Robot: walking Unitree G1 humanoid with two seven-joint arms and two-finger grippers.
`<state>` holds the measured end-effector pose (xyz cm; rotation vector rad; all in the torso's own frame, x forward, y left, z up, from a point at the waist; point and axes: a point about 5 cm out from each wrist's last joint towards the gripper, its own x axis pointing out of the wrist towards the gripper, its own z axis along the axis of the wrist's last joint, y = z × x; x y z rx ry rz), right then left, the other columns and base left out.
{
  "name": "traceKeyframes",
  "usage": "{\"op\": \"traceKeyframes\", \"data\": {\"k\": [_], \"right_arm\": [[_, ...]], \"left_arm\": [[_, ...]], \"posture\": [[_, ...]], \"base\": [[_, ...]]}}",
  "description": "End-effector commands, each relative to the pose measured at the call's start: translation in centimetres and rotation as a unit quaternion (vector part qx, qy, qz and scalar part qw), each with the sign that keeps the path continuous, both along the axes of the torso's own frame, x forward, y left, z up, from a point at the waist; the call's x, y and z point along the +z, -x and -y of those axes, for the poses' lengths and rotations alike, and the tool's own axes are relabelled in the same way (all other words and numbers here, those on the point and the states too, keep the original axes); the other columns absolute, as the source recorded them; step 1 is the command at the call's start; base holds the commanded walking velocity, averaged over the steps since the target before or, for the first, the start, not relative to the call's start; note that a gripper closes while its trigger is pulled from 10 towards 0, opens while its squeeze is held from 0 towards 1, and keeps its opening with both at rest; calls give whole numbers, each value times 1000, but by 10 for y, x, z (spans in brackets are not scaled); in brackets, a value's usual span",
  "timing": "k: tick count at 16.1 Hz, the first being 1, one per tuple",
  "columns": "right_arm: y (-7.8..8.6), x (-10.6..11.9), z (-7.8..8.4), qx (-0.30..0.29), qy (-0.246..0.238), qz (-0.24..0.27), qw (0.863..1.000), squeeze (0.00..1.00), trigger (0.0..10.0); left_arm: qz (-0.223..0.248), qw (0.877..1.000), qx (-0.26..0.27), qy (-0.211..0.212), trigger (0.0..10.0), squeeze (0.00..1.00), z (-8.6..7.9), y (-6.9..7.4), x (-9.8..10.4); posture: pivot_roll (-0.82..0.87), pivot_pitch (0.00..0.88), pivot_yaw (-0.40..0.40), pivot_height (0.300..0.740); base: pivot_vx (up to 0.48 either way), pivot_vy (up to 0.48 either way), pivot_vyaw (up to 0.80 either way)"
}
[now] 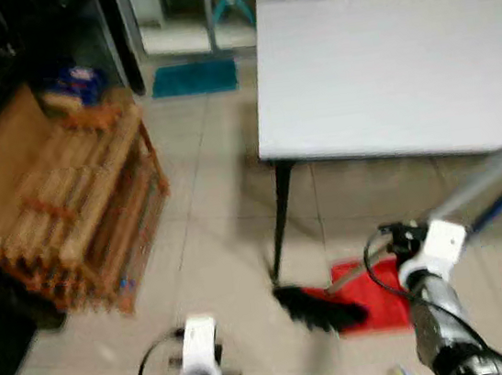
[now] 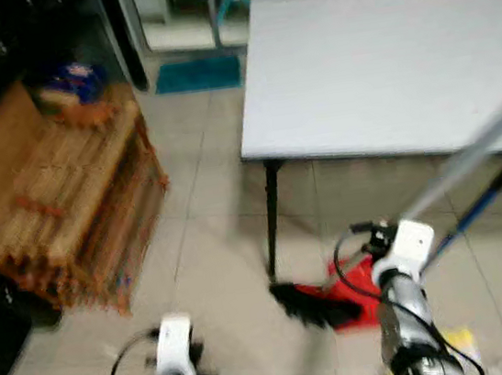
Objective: Sweep floor
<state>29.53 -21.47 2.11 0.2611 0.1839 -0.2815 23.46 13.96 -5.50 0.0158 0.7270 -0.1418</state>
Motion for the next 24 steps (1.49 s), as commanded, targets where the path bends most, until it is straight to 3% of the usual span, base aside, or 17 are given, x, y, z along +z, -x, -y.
{"op": "traceKeyframes", "data": {"k": [1,24], "right_arm": [[-2,2,0,-2,-3,3,1000,0,10000],[0,-1,-2,5,-11,-4,1000,0,10000]], "left_arm": [[-11,1000,-1,-6,10000,0,-4,6,-4],[-11,1000,0,-5,10000,0,-3,5,-4]], "posture": [[13,149,-27,740],[12,171,-30,740]], "base": [[-274,0,0],[-270,0,0]]}}
